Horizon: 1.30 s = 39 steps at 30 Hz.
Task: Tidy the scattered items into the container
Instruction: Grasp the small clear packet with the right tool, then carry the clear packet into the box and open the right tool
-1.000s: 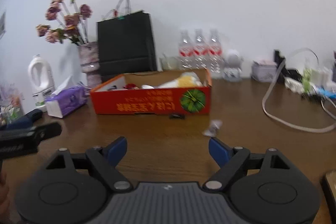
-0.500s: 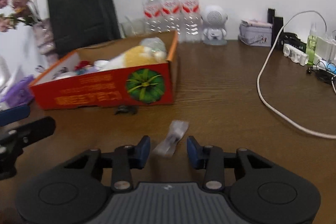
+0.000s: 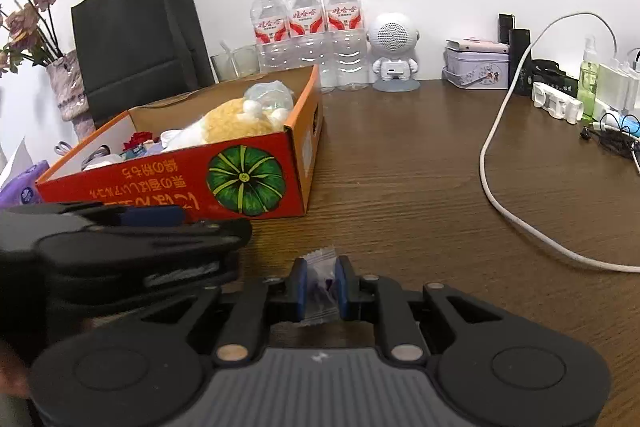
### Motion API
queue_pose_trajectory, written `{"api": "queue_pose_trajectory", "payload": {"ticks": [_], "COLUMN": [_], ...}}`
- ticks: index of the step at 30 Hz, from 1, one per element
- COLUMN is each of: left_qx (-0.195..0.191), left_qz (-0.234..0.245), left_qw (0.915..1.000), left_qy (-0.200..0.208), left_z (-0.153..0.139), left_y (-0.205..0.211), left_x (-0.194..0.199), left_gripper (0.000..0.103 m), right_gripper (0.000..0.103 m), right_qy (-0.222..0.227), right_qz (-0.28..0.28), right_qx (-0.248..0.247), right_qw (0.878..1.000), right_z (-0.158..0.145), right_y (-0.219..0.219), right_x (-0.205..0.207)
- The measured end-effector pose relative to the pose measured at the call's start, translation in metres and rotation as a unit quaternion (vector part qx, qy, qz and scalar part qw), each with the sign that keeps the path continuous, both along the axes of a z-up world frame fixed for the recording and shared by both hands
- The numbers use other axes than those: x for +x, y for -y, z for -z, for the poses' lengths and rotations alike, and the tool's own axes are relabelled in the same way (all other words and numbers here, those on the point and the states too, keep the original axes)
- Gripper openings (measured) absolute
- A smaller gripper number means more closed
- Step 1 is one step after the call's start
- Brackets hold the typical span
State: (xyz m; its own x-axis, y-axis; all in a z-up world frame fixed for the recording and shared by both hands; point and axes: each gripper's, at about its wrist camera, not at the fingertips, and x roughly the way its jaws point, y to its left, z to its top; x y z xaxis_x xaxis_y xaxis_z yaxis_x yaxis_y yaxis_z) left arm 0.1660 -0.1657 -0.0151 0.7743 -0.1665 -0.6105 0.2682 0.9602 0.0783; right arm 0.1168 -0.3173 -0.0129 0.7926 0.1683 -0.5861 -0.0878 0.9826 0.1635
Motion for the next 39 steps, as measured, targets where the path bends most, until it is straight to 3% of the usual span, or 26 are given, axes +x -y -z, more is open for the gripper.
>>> {"api": "queue_pose_trajectory", "payload": {"ticks": [5, 12, 15, 22, 25, 27, 31, 35, 39], "left_qx": [0.016, 0.014, -0.004, -0.043, -0.063, -0.070, -0.079, -0.082, -0.095], "left_qz": [-0.006, 0.000, -0.006, -0.077, -0.102, -0.113, -0.104, -0.094, -0.092], "left_qw": [0.9998, 0.9999, 0.9998, 0.9931, 0.9882, 0.9856, 0.9820, 0.9763, 0.9628], "left_qy": [0.010, 0.005, 0.016, 0.078, 0.096, 0.105, 0.137, 0.177, 0.236], "left_z": [0.001, -0.005, -0.015, -0.036, -0.039, -0.042, -0.049, -0.053, -0.058], "left_y": [0.005, -0.002, -0.020, -0.079, -0.105, -0.117, -0.129, -0.134, -0.140], "left_x": [-0.001, -0.012, -0.039, -0.142, -0.180, -0.198, -0.232, -0.262, -0.294], "left_gripper": [0.021, 0.018, 0.018, 0.018, 0.018, 0.018, 0.019, 0.019, 0.019], "right_gripper": [0.014, 0.014, 0.013, 0.012, 0.012, 0.012, 0.012, 0.012, 0.012], "right_qy": [0.000, 0.000, 0.000, 0.014, 0.047, 0.066, 0.112, 0.159, 0.205], "right_qz": [-0.002, -0.011, -0.029, -0.118, -0.117, -0.115, -0.101, -0.109, -0.110], "right_qx": [-0.007, -0.002, 0.001, 0.001, -0.029, -0.021, 0.012, -0.005, 0.013], "right_qw": [1.000, 1.000, 1.000, 0.993, 0.992, 0.991, 0.989, 0.981, 0.973], "right_z": [-0.001, 0.000, -0.001, -0.006, -0.018, -0.028, -0.043, -0.052, -0.053], "right_y": [-0.003, -0.002, -0.006, -0.035, -0.054, -0.062, -0.074, -0.089, -0.091], "right_x": [-0.001, -0.001, -0.001, -0.017, -0.040, -0.063, -0.122, -0.172, -0.212]}}
